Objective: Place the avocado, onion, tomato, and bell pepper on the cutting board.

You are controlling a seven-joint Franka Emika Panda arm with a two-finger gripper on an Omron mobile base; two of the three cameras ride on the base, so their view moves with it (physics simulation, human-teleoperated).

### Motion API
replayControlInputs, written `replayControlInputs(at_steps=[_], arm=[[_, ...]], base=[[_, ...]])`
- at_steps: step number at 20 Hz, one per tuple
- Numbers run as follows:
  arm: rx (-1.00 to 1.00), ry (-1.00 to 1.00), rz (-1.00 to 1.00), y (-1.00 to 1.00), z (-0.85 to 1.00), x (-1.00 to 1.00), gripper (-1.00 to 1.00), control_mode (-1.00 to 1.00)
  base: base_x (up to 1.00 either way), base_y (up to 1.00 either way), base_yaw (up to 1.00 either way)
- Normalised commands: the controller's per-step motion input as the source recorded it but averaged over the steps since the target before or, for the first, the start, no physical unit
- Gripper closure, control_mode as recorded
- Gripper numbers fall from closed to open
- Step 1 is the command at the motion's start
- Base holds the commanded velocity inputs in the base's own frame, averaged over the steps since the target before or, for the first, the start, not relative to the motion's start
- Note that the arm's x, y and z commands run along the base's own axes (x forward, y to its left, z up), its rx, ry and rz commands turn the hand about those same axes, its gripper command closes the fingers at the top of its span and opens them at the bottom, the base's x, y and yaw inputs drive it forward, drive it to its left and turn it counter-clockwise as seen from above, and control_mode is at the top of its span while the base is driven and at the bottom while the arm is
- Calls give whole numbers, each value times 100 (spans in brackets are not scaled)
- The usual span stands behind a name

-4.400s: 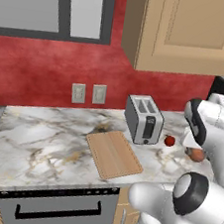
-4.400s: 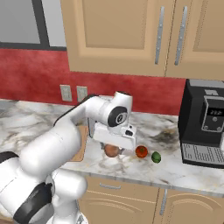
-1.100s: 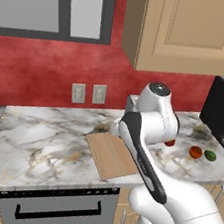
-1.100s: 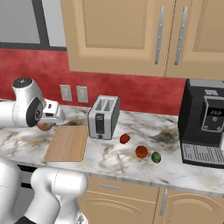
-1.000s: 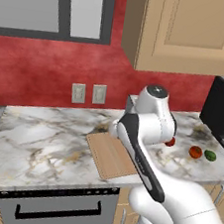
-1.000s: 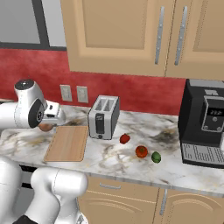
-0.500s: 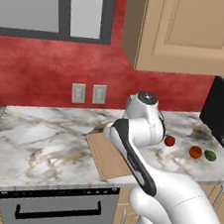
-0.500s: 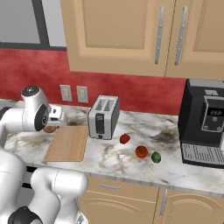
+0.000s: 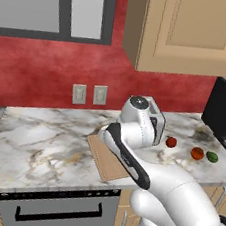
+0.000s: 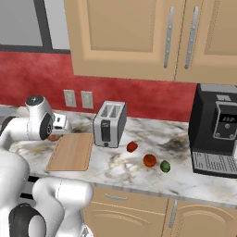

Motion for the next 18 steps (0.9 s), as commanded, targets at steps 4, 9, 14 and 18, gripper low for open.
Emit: replayControlInputs(at_steps=[4,9,14,18], arm=[[0,0,0,13,-29,28,100,-100],[0,0,0,5,-28,29,100,-100],[0,0,0,0,-27,23,100,-100],[0,0,0,0,-28,13,100,-100]], base=[[0,0,0],[0,0,0],[0,0,0],[0,0,0]])
